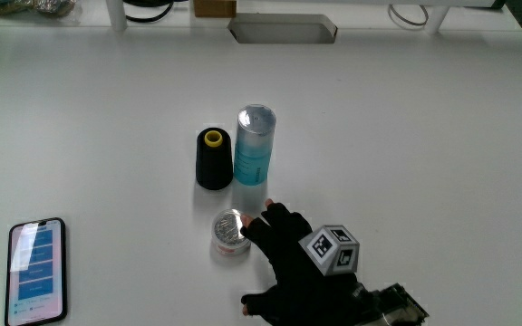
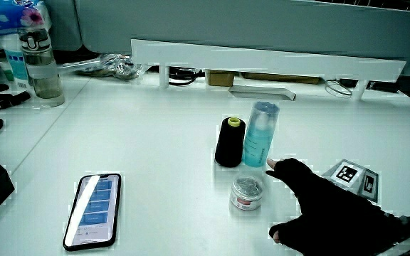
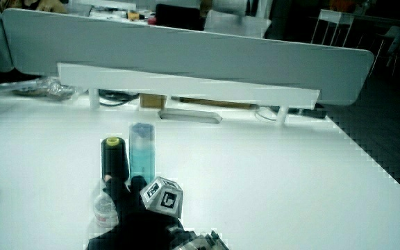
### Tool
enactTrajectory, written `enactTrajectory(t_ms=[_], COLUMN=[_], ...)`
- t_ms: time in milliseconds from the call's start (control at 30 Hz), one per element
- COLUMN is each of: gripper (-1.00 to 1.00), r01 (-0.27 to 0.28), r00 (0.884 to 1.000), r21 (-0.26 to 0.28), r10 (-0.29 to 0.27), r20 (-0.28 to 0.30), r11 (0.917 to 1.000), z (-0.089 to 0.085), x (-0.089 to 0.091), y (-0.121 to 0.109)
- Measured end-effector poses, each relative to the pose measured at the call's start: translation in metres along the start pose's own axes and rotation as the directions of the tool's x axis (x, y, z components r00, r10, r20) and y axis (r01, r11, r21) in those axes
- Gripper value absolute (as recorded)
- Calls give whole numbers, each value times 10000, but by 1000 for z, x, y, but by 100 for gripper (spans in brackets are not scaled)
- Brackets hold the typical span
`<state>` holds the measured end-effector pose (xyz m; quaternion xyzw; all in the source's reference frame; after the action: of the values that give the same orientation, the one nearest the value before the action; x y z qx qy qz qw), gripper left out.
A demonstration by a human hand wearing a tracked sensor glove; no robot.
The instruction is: Pick paper clip
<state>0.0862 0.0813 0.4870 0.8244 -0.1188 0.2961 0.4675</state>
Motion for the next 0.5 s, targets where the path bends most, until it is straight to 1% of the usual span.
enactTrajectory(t_ms=[33, 67, 100, 133, 167, 200, 267, 300, 367, 433, 467, 500], gripper=[0, 0, 0, 0, 0, 0, 0, 0, 0, 0, 0, 0], r01=[52, 313, 406, 377, 457, 592, 843, 1117, 1477, 1854, 2048, 2297], r00=[9999, 9988, 9976, 9979, 9967, 9952, 9912, 9854, 9737, 9588, 9500, 9366], r21=[-110, -239, -184, -275, -473, -589, -1039, -980, -1398, -1793, -1981, -2227], r10=[-51, -304, -395, -362, -424, -543, -728, -975, -1192, -1379, -1460, -1530], r20=[89, 394, 564, 539, 685, 814, 1104, 1398, 1940, 2486, 2758, 3151], r11=[9999, 9992, 9990, 9989, 9978, 9965, 9910, 9889, 9791, 9662, 9585, 9474], z=[2, -1, 4, 5, 6, 9, 14, 15, 18, 20, 21, 23], x=[-3, 2, -4, -4, -4, -10, -17, -20, -28, -37, -41, -47], y=[3, 12, 13, 19, 25, 29, 39, 43, 55, 66, 71, 74])
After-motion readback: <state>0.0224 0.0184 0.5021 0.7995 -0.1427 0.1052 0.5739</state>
